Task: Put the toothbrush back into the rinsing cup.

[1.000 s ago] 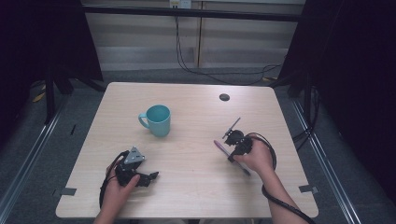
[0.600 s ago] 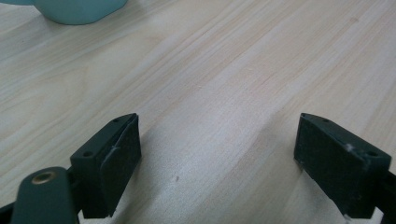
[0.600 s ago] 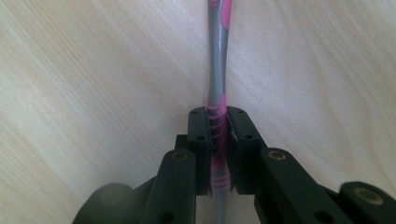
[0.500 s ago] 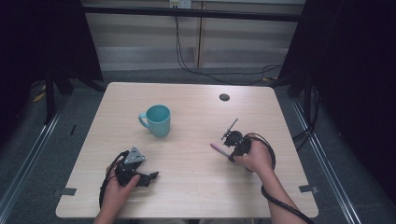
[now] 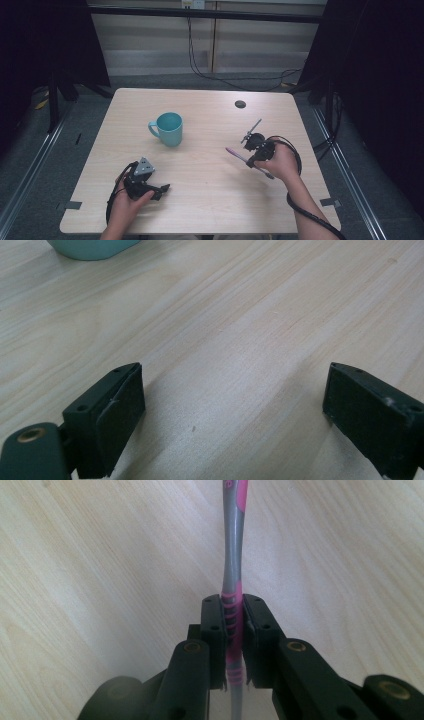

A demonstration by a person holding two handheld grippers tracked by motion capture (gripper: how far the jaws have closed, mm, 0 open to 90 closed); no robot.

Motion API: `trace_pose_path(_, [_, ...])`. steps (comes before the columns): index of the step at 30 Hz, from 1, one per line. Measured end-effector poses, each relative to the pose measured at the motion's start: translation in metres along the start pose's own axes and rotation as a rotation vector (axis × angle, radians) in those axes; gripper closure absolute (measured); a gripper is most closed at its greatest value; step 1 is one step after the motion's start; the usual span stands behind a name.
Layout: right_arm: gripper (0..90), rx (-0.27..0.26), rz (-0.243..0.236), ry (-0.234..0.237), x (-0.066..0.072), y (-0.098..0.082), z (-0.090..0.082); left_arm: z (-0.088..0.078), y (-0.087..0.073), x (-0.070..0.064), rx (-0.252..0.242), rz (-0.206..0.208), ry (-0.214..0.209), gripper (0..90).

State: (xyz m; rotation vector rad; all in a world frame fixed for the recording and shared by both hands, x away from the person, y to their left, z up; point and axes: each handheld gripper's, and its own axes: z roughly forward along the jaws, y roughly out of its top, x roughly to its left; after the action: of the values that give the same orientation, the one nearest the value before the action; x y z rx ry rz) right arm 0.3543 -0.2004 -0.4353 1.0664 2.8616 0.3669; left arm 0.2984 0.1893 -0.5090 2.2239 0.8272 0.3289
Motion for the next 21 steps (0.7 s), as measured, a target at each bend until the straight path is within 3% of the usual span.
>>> trace_pose_path(8, [80.9,-0.004,-0.039,0.009,0.004,0.005,-0.006,0.001,0.002,-0.002,0.015,0.002,0.005,8.3])
trace_pose_path(10, [80.9,0.000,-0.048,0.015,0.005,0.005,-0.007,0.001,0.005,-0.003,0.032,0.000,0.000,8.8])
trace_pose_path(14, [80.9,0.000,-0.067,0.019,0.004,0.007,-0.010,0.000,0.013,-0.002,0.085,0.038,-0.008,15.2])
trace_pose_path(21, [80.9,0.008,-0.081,0.027,0.007,0.011,-0.011,-0.002,0.031,-0.004,0.175,0.085,-0.007,16.7])
